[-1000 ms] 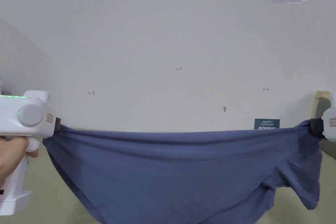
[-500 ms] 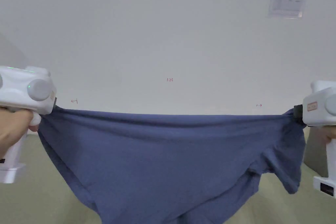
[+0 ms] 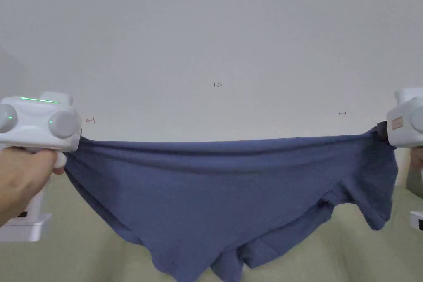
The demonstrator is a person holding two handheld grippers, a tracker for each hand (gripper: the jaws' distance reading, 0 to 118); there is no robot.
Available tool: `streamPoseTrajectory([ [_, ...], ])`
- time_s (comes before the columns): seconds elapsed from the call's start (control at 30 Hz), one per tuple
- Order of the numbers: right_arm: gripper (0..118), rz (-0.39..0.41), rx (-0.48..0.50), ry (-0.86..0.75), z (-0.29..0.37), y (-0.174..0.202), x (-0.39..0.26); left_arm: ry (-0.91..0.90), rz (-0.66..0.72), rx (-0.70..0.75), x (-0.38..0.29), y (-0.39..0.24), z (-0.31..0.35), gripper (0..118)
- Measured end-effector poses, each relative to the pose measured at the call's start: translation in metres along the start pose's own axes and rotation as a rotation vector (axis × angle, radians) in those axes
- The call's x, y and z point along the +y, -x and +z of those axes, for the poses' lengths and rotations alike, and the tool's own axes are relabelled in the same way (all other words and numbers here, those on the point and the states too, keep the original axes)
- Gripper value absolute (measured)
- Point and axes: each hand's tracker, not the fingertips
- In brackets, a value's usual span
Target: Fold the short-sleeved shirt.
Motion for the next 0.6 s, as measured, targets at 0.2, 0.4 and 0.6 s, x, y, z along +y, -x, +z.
streamPoseTrajectory([
  [0.2,1,0.026,0.041,0.149,-0.006,-0.009,-0.105,0.106,-0.091,-0.041,-0.083,-0.011,-0.014,1],
  [0.4,1,-0.042,0.103,0.275,0.043,-0.032,-0.229,0.234,-0.072,-0.133,-0.199,0.004,0.022,1],
  [0.6,1,-0.082,0.115,0.33,0.11,-0.063,-0.319,0.299,-0.029,-0.159,-0.282,0.037,0.091,1],
])
